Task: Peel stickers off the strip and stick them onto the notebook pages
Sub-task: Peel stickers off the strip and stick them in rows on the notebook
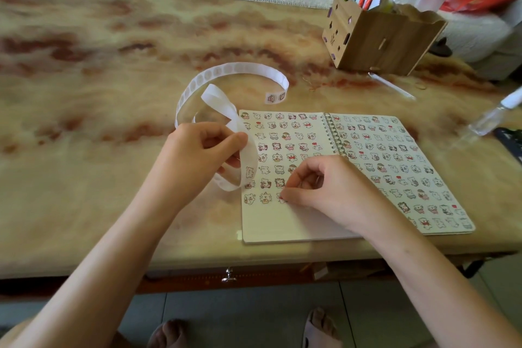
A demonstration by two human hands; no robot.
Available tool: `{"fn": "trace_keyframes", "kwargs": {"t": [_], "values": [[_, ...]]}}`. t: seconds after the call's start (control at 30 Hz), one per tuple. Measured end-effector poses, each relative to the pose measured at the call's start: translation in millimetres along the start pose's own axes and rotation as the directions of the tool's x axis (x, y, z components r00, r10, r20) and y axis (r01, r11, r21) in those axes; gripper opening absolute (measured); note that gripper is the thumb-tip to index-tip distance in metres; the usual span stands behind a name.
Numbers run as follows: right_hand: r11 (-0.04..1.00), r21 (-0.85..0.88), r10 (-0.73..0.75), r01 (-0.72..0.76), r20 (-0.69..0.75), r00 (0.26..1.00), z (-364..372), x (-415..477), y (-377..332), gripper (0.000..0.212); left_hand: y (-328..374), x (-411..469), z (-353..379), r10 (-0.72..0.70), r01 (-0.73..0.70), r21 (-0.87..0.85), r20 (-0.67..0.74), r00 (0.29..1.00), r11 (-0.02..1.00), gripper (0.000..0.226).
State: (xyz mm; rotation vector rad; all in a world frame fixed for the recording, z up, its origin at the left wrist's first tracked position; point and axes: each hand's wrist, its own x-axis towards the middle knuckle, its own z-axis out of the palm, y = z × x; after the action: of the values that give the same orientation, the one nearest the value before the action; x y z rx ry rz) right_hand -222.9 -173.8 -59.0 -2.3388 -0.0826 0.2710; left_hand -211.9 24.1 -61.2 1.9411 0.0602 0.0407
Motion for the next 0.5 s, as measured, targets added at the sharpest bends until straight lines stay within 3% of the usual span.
{"fn": "trace_keyframes", "kwargs": {"t": [0.1, 0.3, 0.5], "values": [[1.0, -0.004, 0.012, -0.012, 0.034, 0.999, -3.5, 2.0, -0.3, 0.032, 0.0, -0.3, 0.1, 0.002, -0.002, 0.005, 0.001, 1.0, 1.0, 0.021], [1.0, 0.011, 0.01, -0.011, 0.048, 0.999, -4.0, 7.1, 6.6, 0.014, 0.8, -0.9, 0.2, 0.005, -0.005, 0.005, -0.004, 1.0, 1.0, 0.021], [0.997, -0.074, -0.008, 0.008, 0.002, 1.0, 0.8, 6.1, 3.0, 0.034, 0.9, -0.9, 0.6, 0.004, -0.004, -0.002, -0.005, 1.0, 1.0, 0.02]]}}
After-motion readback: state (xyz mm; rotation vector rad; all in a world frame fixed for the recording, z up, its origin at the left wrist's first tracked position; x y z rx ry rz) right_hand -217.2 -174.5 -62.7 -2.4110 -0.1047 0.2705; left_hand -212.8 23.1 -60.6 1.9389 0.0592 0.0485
